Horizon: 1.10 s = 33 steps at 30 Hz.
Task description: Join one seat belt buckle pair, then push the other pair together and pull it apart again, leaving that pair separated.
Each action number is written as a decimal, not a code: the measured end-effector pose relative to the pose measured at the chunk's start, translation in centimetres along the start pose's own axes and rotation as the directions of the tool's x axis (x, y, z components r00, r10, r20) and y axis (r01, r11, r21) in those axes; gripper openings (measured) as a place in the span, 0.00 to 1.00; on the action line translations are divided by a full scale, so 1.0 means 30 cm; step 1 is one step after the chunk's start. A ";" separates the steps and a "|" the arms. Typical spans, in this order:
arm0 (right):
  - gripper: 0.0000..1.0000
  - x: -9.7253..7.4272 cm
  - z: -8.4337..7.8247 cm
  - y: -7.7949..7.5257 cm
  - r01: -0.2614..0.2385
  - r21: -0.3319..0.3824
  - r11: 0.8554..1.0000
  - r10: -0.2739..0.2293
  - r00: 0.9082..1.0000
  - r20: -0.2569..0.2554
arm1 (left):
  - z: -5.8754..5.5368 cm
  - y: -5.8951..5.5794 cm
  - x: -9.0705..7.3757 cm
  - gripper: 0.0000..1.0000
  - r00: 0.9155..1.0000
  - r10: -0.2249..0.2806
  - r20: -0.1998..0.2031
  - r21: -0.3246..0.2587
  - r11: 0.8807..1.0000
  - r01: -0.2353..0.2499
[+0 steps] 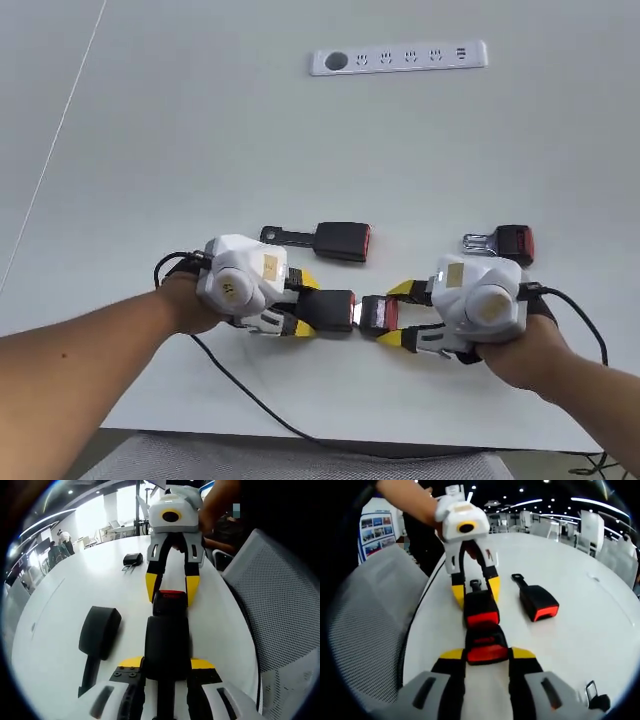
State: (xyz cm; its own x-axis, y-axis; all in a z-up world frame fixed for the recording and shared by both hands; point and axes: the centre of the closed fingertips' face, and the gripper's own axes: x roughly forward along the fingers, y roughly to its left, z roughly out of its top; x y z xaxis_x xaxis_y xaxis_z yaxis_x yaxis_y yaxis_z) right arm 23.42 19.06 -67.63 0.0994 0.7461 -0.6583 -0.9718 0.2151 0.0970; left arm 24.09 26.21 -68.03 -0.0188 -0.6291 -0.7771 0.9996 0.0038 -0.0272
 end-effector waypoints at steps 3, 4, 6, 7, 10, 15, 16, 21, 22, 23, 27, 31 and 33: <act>0.32 0.000 -0.001 0.000 0.006 0.000 1.000 -0.006 1.000 0.007 | 0.000 0.000 0.000 0.32 1.000 0.000 0.001 0.000 1.000 0.000; 0.32 0.000 -0.001 0.001 0.006 0.001 1.000 -0.006 1.000 0.009 | 0.000 0.000 0.000 0.32 1.000 0.000 0.002 -0.001 1.000 0.000; 0.32 0.000 -0.001 0.000 0.006 0.003 1.000 -0.006 1.000 0.011 | 0.000 0.000 0.000 0.32 1.000 0.000 0.004 -0.002 1.000 0.000; 0.31 0.000 -0.002 0.000 0.005 0.003 1.000 -0.005 1.000 0.012 | 0.000 0.000 0.000 0.32 1.000 0.000 0.004 -0.003 1.000 0.000; 0.32 0.000 -0.002 0.001 0.005 0.002 1.000 -0.005 1.000 0.014 | 0.000 0.000 0.001 0.32 1.000 0.000 0.006 -0.005 1.000 0.000; 0.32 0.000 -0.002 0.001 0.006 0.004 1.000 -0.006 1.000 0.020 | -0.001 0.000 0.001 0.32 1.000 0.001 0.010 -0.011 1.000 -0.001; 0.32 0.001 -0.003 0.001 0.006 0.006 1.000 -0.006 1.000 0.022 | -0.001 0.000 0.001 0.32 1.000 0.001 0.010 -0.012 1.000 -0.001; 0.32 0.001 -0.003 0.002 0.009 0.004 1.000 -0.010 1.000 0.024 | -0.002 -0.001 0.002 0.33 1.000 0.002 0.011 -0.013 1.000 -0.002; 0.32 0.001 -0.003 0.002 0.010 0.004 1.000 -0.010 1.000 0.025 | -0.001 -0.001 0.002 0.33 1.000 0.002 0.010 -0.012 1.000 -0.002; 0.32 0.001 -0.004 0.002 0.011 0.004 1.000 -0.011 1.000 0.025 | -0.001 -0.001 0.002 0.33 1.000 0.001 0.007 -0.011 1.000 -0.001; 0.33 0.004 -0.004 0.003 0.013 -0.022 1.000 -0.013 1.000 0.014 | 0.001 -0.001 0.003 0.33 1.000 -0.002 -0.011 -0.003 1.000 0.002; 0.34 0.005 -0.003 0.005 0.005 -0.021 1.000 -0.005 1.000 0.006 | 0.006 -0.005 0.004 0.34 0.999 -0.005 -0.045 0.014 1.000 0.006; 0.34 0.005 -0.002 0.005 0.003 -0.029 1.000 -0.003 1.000 -0.007 | 0.007 -0.006 0.006 0.34 0.997 -0.002 -0.074 0.022 1.000 0.003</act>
State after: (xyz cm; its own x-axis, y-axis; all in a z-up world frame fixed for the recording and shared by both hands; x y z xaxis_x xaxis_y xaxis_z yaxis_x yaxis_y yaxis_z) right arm 23.27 19.16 -67.76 0.1008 0.7413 -0.6636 -0.9772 0.1990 0.0738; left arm 23.91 25.92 -68.03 -0.0219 -0.5703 -0.8211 0.9998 -0.0150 -0.0162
